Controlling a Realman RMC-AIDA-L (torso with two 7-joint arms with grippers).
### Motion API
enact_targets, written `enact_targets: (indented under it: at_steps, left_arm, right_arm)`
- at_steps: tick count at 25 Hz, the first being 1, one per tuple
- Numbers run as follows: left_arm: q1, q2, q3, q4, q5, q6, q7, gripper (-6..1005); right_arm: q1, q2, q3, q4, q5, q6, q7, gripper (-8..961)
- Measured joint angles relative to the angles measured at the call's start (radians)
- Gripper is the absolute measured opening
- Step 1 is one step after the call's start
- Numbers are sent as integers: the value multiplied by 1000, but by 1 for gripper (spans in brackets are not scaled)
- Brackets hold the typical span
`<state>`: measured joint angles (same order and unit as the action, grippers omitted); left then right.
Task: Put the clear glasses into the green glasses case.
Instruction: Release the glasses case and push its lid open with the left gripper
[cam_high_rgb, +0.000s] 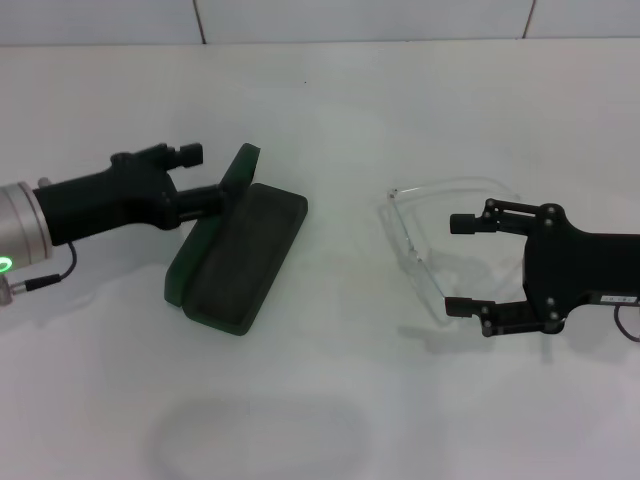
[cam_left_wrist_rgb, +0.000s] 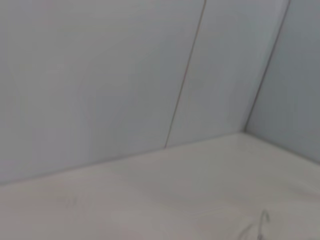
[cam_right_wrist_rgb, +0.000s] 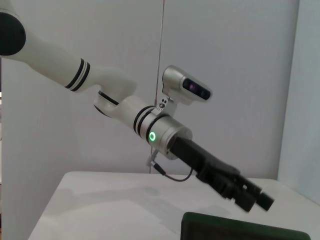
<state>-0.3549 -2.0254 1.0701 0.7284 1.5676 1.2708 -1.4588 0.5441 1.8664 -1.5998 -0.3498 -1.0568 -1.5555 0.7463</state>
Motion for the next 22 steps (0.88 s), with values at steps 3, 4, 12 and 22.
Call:
enact_targets:
  at_steps: [3, 4, 12, 22]
  left_arm:
    - [2, -18, -31, 11, 83, -13, -40, 857]
    - [2, -21, -32, 11, 101, -14, -49, 857]
    - [-7, -30, -33, 14, 176, -30, -102, 854]
    - [-12, -31, -34, 15, 201, -75, -131, 815]
  right_arm:
    - [0, 2, 0, 0, 0, 0, -3, 828]
    - [1, 2, 0, 0, 0, 1, -4, 827]
    - [2, 6, 0, 0, 0, 0, -4, 824]
    - [-8, 13, -1, 1, 0, 0, -26, 821]
